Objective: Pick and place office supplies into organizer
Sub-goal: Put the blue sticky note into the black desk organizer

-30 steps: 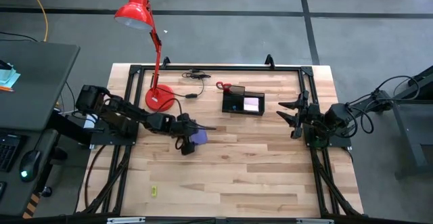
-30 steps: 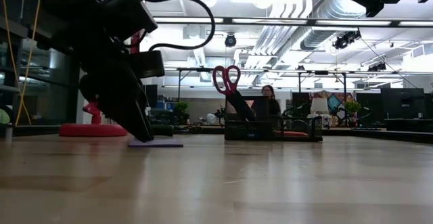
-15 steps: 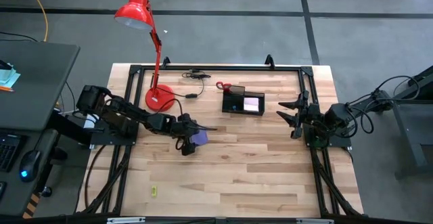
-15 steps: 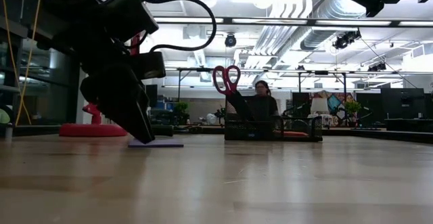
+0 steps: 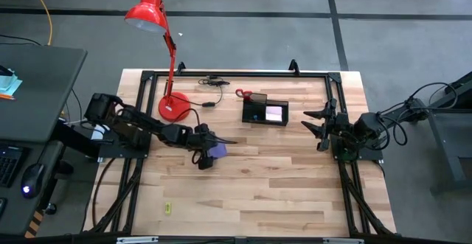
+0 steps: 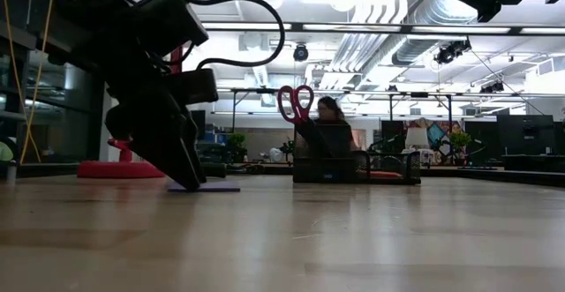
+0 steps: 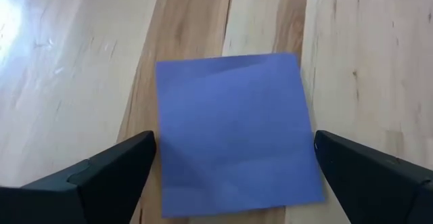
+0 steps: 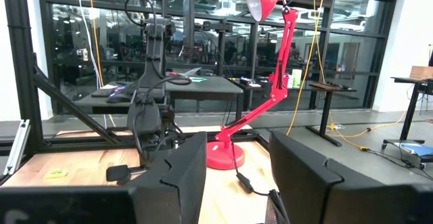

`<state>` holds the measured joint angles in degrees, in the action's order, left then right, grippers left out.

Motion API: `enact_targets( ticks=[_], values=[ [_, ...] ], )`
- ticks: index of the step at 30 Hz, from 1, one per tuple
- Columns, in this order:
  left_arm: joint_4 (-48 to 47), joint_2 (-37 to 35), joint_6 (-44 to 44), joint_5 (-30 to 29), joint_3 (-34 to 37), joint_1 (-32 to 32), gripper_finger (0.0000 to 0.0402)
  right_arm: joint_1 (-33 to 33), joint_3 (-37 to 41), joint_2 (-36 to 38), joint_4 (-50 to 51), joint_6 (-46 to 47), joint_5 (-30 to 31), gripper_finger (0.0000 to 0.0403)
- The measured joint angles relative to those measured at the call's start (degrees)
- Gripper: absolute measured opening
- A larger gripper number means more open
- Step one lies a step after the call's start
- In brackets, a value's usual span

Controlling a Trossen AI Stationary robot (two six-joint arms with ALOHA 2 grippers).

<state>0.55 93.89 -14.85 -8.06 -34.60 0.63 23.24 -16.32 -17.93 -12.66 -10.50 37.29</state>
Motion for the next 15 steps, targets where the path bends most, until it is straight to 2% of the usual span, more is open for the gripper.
enact_targets(
  ticks=[6,15],
  values=[
    [1.0,0.9,0.5,-0.6,0.0,0.1,0.0373,0.0,0.0,0.0,0.0,0.0,0.0,0.0156],
    [2.3,1.1,0.1,-1.4,0.2,0.1,0.0288,0.0,0.0,0.0,0.2,0.0,0.0,0.0158]
  ],
)
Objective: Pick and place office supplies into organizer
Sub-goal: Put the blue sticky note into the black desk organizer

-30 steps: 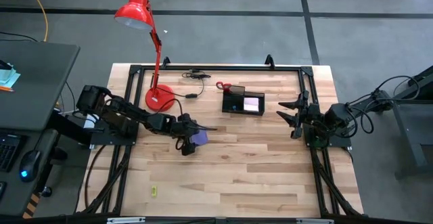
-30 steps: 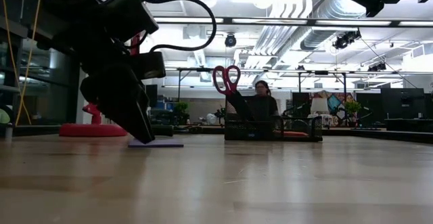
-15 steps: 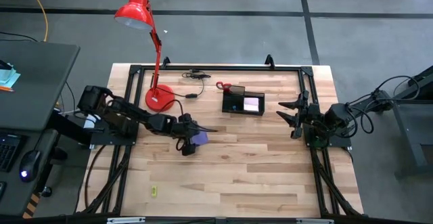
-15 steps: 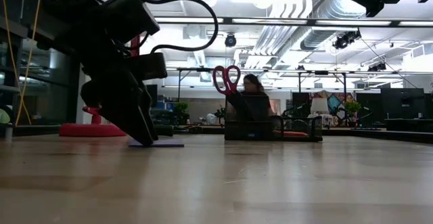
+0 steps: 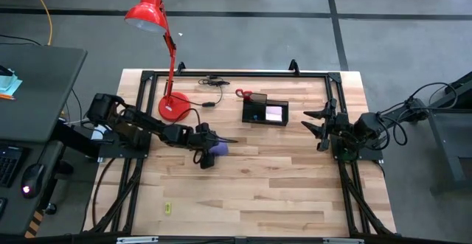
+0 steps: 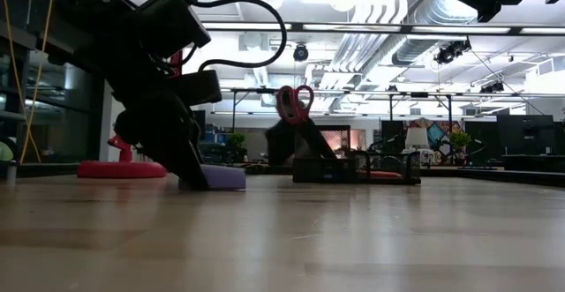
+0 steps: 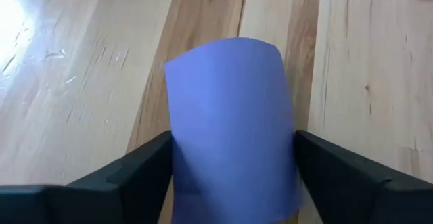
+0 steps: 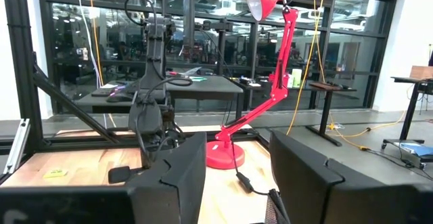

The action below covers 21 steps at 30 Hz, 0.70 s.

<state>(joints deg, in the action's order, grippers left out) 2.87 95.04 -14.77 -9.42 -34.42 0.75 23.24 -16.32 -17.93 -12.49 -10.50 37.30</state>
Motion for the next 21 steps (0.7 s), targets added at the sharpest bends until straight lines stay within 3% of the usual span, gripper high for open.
enact_targets(
  ticks=[6,12,21],
  values=[
    [2.1,0.3,0.3,-0.5,-0.7,0.0,0.0256,0.0,0.0,0.0,0.0,0.0,0.0,0.0158],
    [0.9,0.7,2.3,0.2,-4.6,0.0,0.0255,0.0,0.0,0.0,0.0,0.0,0.0,0.0158],
    [-2.7,1.1,7.5,2.3,-15.5,0.0,0.0257,0.0,0.0,0.0,0.0,0.0,0.0,0.0156]
  ],
)
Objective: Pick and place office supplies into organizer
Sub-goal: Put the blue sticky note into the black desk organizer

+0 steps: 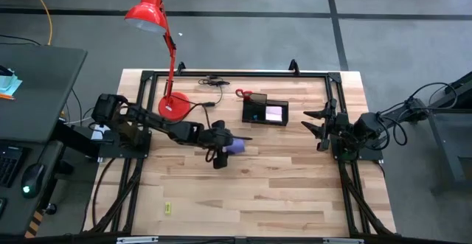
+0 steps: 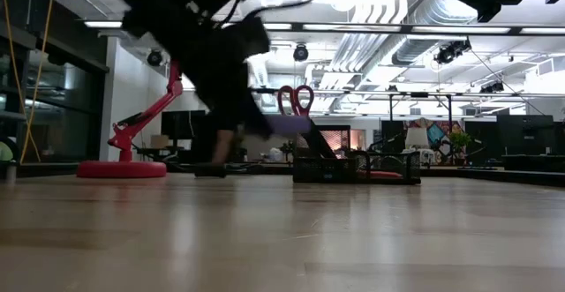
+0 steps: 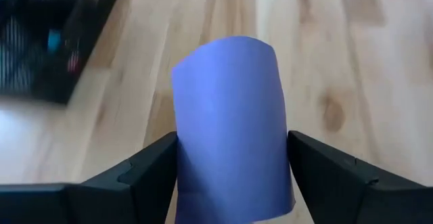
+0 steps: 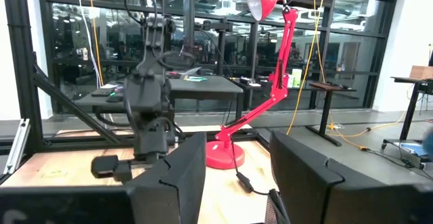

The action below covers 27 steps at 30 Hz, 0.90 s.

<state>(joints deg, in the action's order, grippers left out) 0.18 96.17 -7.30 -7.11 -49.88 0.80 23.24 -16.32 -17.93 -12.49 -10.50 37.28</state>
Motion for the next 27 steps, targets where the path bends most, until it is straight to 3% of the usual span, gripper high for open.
enact_targets(
  ticks=[8,13,27],
  values=[
    [-12.9,6.1,6.2,2.6,-16.5,2.4,0.0257,0.0,0.0,-0.1,0.0,0.0,0.0,0.0157],
    [-15.4,11.1,9.6,4.7,-23.9,4.8,0.0257,0.0,0.0,-0.2,0.6,0.0,0.0,0.0157],
    [-10.7,12.8,9.7,4.6,-26.5,5.2,0.0257,0.0,0.0,-0.8,1.6,0.0,0.0,0.0158]
  ],
)
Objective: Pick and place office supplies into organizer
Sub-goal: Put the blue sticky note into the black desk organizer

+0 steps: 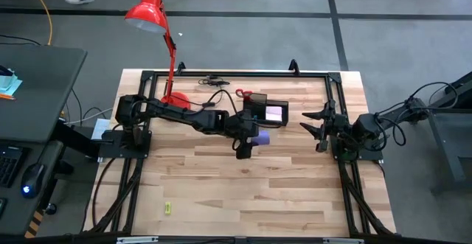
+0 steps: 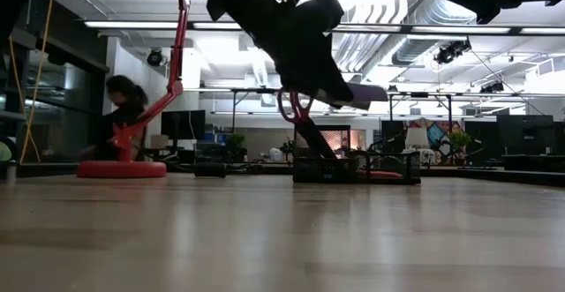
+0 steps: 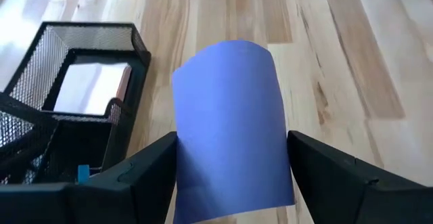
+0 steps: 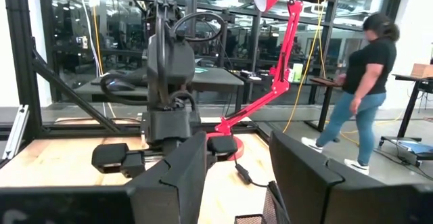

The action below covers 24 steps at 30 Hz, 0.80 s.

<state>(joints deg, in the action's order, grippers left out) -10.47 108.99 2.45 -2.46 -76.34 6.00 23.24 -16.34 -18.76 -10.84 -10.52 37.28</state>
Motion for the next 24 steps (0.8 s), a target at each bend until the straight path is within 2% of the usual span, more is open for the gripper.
enact_targets(
  ticks=[24],
  values=[
    [0.8,0.0,-2.9,0.3,0.0,0.0,0.0257,0.0,0.0,0.0,0.8,0.0,0.0,0.0158]
  ],
)
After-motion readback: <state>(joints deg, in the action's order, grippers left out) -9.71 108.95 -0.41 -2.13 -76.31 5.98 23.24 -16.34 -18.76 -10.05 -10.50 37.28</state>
